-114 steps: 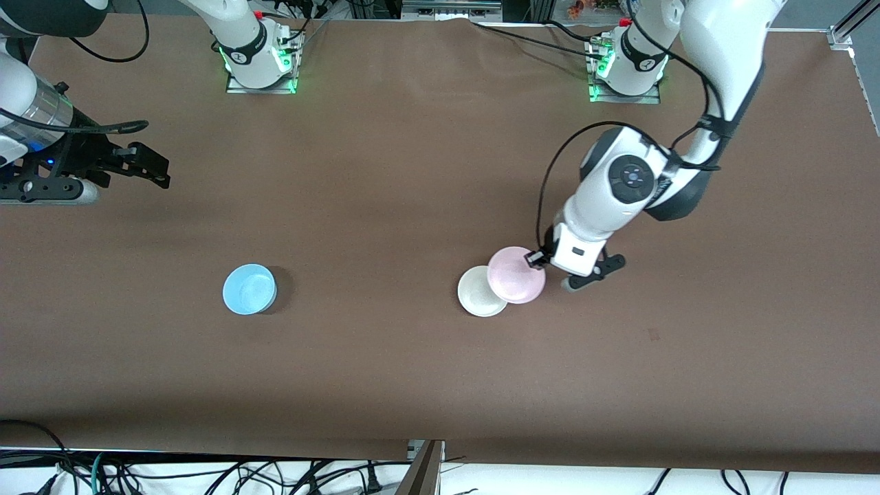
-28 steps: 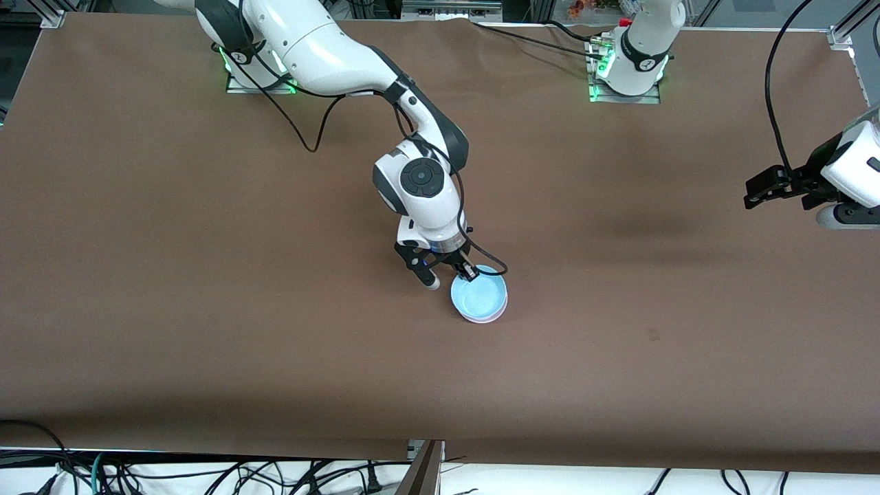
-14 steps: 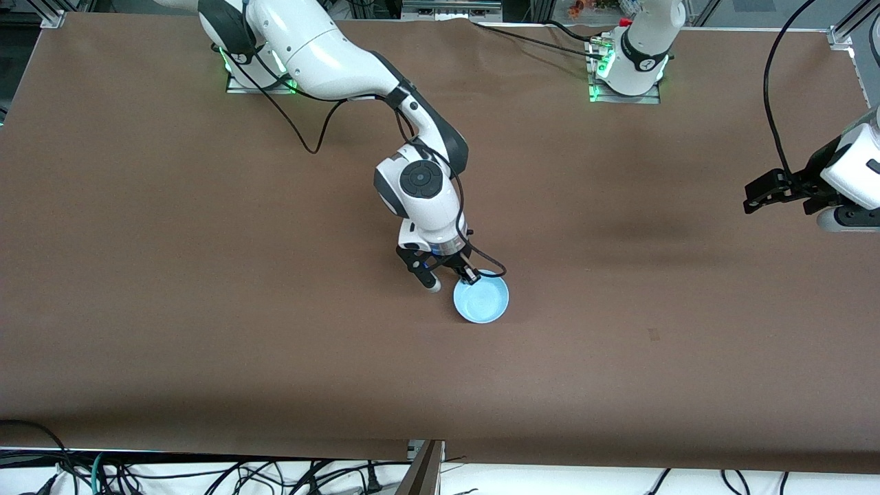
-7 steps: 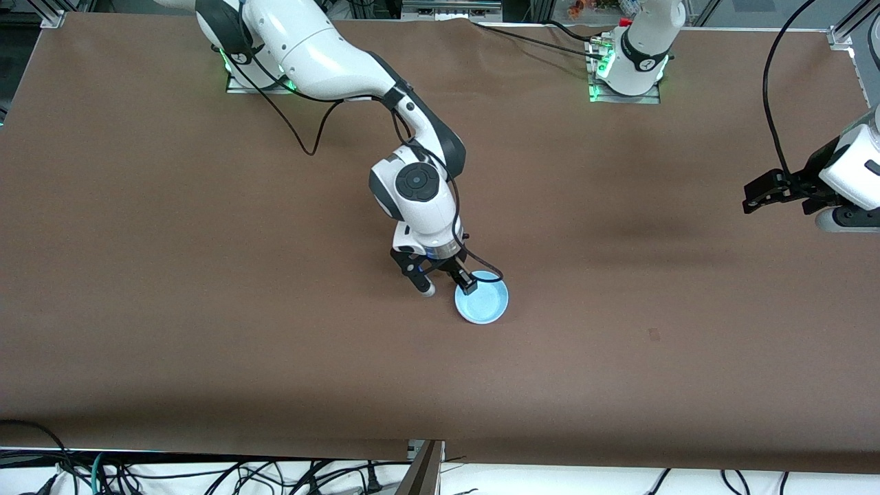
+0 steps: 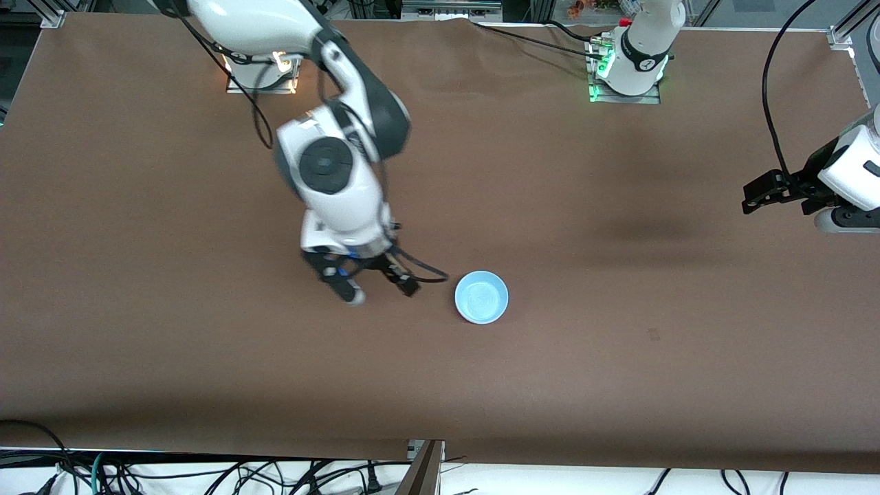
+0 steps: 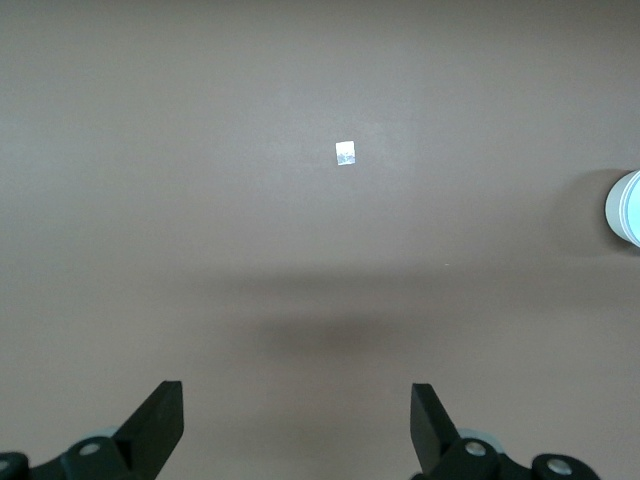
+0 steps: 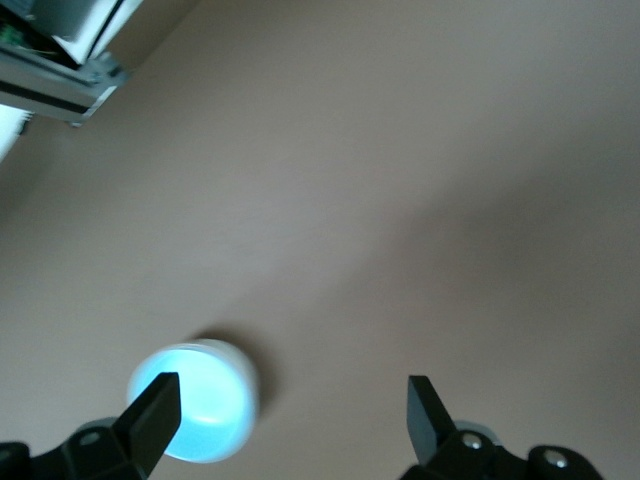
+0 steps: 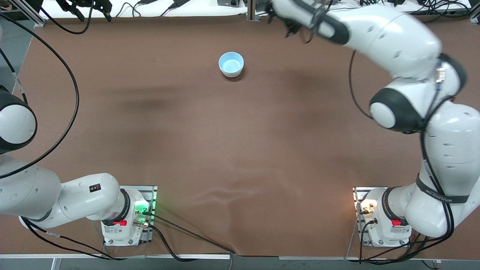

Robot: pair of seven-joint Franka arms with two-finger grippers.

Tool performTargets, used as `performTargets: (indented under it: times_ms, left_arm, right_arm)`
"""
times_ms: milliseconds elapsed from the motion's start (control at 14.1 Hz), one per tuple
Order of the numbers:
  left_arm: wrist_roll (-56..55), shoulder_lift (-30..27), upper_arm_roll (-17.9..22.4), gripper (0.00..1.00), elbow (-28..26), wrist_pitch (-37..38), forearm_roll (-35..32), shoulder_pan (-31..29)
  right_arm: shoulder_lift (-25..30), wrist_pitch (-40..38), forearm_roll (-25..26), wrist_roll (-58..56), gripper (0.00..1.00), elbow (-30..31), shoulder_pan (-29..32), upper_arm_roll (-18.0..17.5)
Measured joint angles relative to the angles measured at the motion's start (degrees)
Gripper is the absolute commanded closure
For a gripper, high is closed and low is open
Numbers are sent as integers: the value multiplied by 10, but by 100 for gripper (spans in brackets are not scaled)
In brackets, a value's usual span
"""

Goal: Stack pink and blue bowls on white bowl

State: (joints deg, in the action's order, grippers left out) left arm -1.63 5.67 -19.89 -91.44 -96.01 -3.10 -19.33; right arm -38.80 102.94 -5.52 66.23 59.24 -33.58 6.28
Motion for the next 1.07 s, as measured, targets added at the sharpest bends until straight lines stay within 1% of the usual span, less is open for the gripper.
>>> performTargets:
  times_ms: [142, 355, 568, 710, 781, 923, 1066]
  left_arm:
    - [0, 0, 0, 0, 0, -3, 0, 0]
    - [0, 0, 0, 0, 0, -5, 0, 0]
    - [0, 0, 0, 0, 0, -5, 0, 0]
    - [0, 0, 0, 0, -1, -5, 0, 0]
    - [0, 0, 0, 0, -1, -5, 0, 1]
    - [0, 0, 0, 0, -1, -5, 0, 1]
    - [0, 0, 0, 0, -1, -6, 0, 1]
  right_arm:
    - [64, -46, -3, -108, 0, 47, 41, 1]
    - [168, -82, -4, -261, 0, 152, 92, 7]
    - [283, -85, -2, -395, 0, 287, 140, 12]
    - [351, -84, -1, -488, 0, 360, 184, 11]
    - [378, -83, 0, -533, 0, 387, 208, 5]
    - [416, -80, 9, -592, 0, 421, 262, -27]
    - [429, -78, 23, -605, 0, 429, 287, -51]
